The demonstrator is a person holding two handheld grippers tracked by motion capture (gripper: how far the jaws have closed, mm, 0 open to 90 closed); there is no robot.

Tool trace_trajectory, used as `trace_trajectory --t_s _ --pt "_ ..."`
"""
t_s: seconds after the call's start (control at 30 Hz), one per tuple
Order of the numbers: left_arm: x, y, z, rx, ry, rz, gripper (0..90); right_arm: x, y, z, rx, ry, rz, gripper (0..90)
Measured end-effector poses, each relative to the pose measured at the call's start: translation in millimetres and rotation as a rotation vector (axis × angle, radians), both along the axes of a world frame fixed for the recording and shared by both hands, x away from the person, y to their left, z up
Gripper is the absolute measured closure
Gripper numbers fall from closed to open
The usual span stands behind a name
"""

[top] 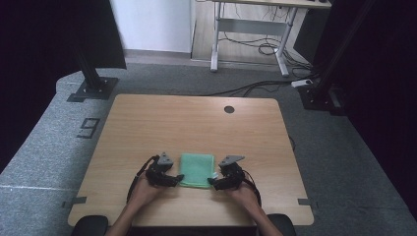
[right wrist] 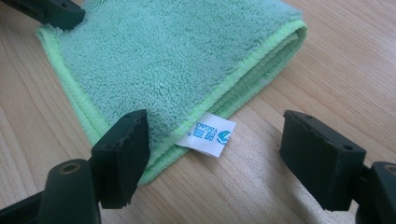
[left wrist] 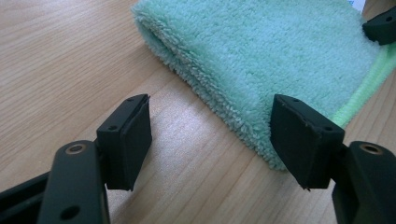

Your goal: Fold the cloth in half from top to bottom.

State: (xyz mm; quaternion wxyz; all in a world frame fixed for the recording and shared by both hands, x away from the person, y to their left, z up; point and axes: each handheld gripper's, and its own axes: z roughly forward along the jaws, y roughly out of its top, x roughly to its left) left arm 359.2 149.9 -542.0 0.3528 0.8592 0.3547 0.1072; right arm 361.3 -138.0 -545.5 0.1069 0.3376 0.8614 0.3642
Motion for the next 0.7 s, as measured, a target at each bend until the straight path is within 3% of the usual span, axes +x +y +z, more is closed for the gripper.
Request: trace_trajectory --t_s 0.23,0.7 --pt "-0.1 0.6 -3.7 0.004 -0.039 0.005 22.8 -0.3 0.6 -0.1 -0.007 -0.008 -0.003 24.0" --pt "11.6 1.1 -5.7 0.002 -0.035 0.025 15.4 12.8 -0.5 -0.8 -0.005 -0.012 -0.034 23.8"
